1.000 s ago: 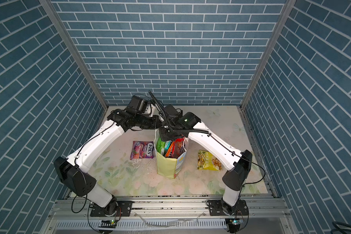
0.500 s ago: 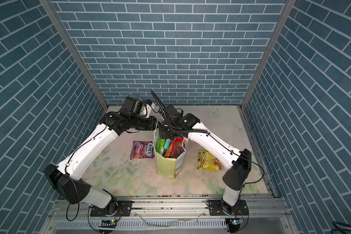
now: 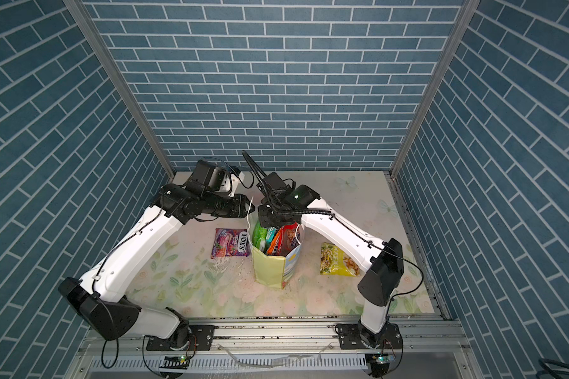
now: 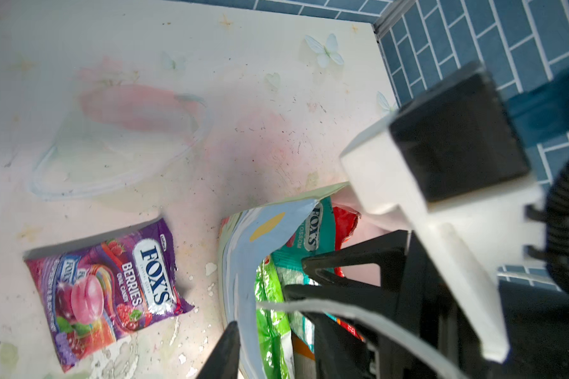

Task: Take the snacks out of the paper bag
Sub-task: Rotate the paper bag at the center of the table.

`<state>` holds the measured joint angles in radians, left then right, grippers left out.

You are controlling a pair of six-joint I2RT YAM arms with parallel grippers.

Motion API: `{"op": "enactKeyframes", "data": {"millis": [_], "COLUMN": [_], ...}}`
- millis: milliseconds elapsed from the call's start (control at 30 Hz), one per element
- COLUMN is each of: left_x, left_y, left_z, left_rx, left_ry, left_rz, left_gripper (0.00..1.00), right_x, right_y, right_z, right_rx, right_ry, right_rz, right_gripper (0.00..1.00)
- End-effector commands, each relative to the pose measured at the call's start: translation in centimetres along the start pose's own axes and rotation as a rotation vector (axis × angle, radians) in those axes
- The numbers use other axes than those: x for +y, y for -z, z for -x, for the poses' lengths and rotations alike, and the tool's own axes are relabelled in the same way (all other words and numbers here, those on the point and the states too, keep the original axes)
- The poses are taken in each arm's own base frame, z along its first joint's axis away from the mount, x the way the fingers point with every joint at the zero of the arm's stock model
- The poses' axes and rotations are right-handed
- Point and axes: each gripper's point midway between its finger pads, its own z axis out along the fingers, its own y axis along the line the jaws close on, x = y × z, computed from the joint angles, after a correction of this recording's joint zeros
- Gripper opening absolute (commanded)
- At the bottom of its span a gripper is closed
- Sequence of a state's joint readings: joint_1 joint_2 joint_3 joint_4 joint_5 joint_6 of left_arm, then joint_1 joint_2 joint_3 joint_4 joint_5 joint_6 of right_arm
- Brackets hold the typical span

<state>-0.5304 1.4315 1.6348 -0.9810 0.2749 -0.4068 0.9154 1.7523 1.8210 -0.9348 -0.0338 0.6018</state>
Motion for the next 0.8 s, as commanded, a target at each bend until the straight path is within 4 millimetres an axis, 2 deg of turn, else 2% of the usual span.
{"op": "enactKeyframes", "data": {"millis": [0,133,233,400,533,633,767], "left_x": [1.5,1.7,2.0,0.9,0.0,-0.7,-0.5], "left_y": [2.2,3.8,4.4,4.0,3.8,3.8,3.3], "left_z": [-1.7,-2.5,-3.3,-5.2,-6.3,-6.4,-6.0], "left_rx": [0.03,0.001,-0.022,-0.025,-0.028,-0.051,-0.075], "left_ry": [-0.018,0.008,0.043,0.094,0.06,0.038,0.024], "left_rz": [0.082,0.088,0.084,0.018,0.052,0.062,0.114], "left_gripper": [0.44,0.46,0.48,0.5,0.51,0.52,0.52], "right_x": [0.0,-0.1,-1.1,-3.2,-4.8,-5.9,-6.7], "right_y": [5.5,9.4,11.1,12.4,13.9,14.2,14.0], "right_z": [0.1,0.6,0.6,0.7,1.5,1.6,1.3], "right_rx": [-0.069,-0.121,-0.129,-0.122,-0.167,-0.173,-0.157], "right_ry": [0.039,0.082,0.079,0.074,0.064,0.05,0.041], "right_rz": [0.017,0.023,-0.004,-0.045,-0.075,-0.094,-0.111], "right_gripper": [0.29,0.29,0.29,0.29,0.29,0.29,0.29]}}
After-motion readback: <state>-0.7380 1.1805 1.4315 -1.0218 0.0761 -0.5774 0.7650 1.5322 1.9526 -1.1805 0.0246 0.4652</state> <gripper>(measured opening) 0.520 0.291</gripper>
